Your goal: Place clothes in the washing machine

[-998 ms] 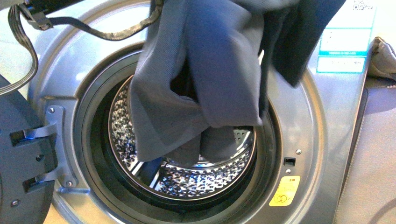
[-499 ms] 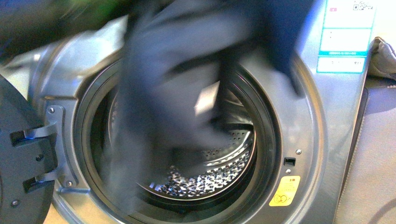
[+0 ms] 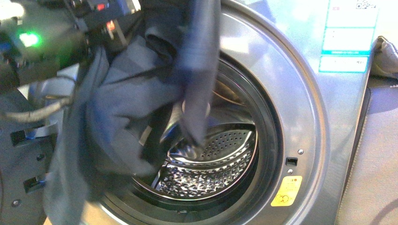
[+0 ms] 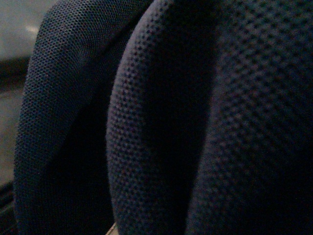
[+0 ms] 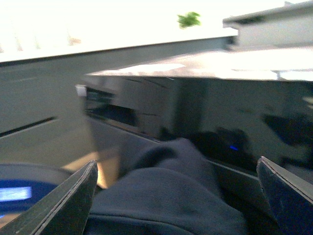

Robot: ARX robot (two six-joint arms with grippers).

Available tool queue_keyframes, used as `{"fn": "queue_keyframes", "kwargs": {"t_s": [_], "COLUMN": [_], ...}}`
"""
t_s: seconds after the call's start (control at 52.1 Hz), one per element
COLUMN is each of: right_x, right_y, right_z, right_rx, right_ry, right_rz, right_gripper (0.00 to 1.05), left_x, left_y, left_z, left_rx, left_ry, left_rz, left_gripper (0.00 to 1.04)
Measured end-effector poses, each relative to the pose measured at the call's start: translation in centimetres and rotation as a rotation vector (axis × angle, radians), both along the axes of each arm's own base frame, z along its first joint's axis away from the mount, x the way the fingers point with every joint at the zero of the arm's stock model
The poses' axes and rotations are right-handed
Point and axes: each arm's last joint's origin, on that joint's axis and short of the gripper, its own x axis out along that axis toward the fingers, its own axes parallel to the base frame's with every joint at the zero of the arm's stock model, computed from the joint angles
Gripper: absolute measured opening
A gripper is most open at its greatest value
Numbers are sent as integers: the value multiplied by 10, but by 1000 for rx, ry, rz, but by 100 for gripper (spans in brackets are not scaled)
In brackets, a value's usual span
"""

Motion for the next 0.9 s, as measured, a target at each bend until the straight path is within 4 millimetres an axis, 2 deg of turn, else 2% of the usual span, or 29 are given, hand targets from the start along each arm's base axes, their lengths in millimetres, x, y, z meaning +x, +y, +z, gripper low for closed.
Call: {"fn": "queue_keyframes", "kwargs": {"t_s": [0.077, 0.173, 0.326, 0.461, 0.729, 0.902], "right_x": [-3, -10, -50, -76, -110, -130], "right_y": [-1, -5, -21, -36, -75, -102], "right_z": [-2, -5, -12, -22, -49, -68], "right_rx": [15, 28, 47, 42, -3, -3], "right_ry": [53, 59, 35, 18, -15, -22], "right_rz": [-251, -354, -349, -365, -520, -630], "right_gripper": [97, 97, 97, 97, 97, 97], "left_x": [1, 3, 10, 18, 36, 54], "left_y": [0, -1, -5, -12, -20, -24], "left_z": [-8, -21, -43, -59, -79, -97], "left_rx": [3, 11, 26, 34, 59, 82], "left_ry": [17, 50, 92, 130, 171, 238], "left_rz": [-1, -1, 4, 7, 28, 57], "left_gripper": [13, 13, 13, 13, 13, 13]}}
